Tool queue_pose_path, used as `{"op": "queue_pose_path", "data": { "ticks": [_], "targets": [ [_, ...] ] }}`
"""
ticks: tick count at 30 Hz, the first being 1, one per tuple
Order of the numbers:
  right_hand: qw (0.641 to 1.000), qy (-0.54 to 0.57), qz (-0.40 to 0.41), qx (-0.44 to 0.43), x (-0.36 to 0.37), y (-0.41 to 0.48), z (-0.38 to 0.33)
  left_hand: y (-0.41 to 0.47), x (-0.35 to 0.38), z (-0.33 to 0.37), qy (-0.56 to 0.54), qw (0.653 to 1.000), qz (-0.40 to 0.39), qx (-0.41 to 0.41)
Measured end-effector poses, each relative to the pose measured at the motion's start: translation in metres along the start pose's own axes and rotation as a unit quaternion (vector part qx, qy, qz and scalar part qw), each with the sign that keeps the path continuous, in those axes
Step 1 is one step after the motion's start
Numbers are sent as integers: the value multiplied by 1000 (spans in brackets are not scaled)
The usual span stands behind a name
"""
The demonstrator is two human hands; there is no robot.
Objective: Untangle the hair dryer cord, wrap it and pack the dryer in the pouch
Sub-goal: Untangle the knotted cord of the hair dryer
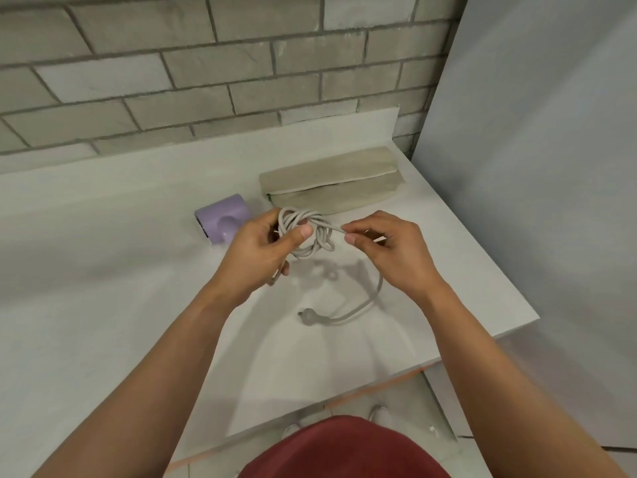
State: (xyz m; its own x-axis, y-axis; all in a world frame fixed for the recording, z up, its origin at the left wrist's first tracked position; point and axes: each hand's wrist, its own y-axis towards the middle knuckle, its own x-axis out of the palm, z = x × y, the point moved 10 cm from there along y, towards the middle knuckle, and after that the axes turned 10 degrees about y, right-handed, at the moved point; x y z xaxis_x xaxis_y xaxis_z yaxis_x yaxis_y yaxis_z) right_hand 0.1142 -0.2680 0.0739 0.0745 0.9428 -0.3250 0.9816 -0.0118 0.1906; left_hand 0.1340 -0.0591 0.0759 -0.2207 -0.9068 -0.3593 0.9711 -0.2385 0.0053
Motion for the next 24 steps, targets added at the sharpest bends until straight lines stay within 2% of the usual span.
{"op": "queue_pose_path", "data": {
  "ticks": [6,12,17,21,24],
  "targets": [
    [999,42,4,-33,15,-3,-3,-3,-1,-5,2,998,-55,-3],
    [998,67,-14,-10,23,-2,-1,-2,12,1,39,991,-124,-1],
    [996,85,19,23,18,1,-3,1,19,-3,-48,979,-192,-53],
    [997,22,-78,16,31,2,-11,2,21,-7,-87,962,-248,-72],
    [993,14,-114,20,37,1,-11,6,19,-11,-62,962,-248,-90]
  ]
}}
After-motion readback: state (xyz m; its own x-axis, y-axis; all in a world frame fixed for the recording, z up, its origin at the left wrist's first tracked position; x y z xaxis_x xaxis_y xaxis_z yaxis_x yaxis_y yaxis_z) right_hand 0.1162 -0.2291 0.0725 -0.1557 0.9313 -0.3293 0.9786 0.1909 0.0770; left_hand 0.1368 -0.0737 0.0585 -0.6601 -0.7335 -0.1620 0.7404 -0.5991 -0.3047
